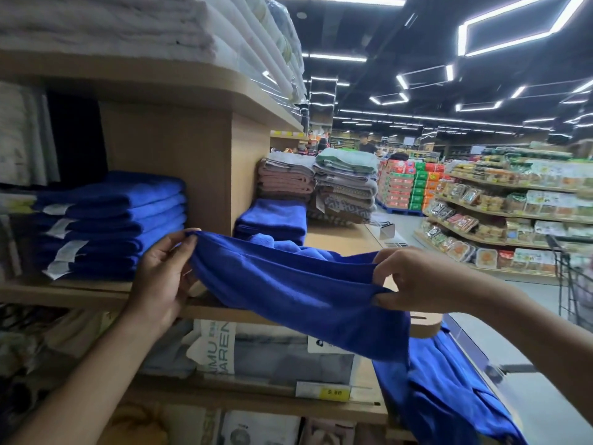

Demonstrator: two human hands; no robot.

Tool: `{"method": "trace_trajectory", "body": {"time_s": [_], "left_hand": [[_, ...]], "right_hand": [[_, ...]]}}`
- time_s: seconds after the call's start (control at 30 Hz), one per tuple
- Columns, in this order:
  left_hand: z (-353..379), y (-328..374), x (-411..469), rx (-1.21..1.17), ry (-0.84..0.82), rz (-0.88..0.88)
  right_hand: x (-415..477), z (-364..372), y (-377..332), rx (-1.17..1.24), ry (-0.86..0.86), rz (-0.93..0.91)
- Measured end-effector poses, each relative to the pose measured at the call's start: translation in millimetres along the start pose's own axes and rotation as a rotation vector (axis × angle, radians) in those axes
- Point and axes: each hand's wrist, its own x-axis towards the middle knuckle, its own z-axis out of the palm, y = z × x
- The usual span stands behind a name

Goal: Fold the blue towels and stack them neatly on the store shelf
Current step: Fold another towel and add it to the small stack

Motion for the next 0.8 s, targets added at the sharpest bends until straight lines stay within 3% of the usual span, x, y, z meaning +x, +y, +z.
{"method": "trace_trajectory", "body": {"time_s": [0.17, 0.3, 0.47, 0.67, 0.8], "left_hand": [[7, 6, -1, 0.096, 0.003, 0.106], [21, 36, 8, 0.102, 0.016, 0.175], [49, 86, 19, 0.134, -0.031, 0.351], [69, 150, 12, 0.452, 0.133, 0.846], [79, 191, 6, 0.567, 0.206, 1.032]], "right_hand": [[4, -9, 14, -0.102, 0.127, 0.110], [8, -32, 20, 0.092, 0.196, 0.147], [11, -67, 18, 0.115, 0.460, 0.158], [8, -110, 1, 0.726, 0.700, 0.148], [1, -129, -11, 1.020, 0.779, -0.011]]}}
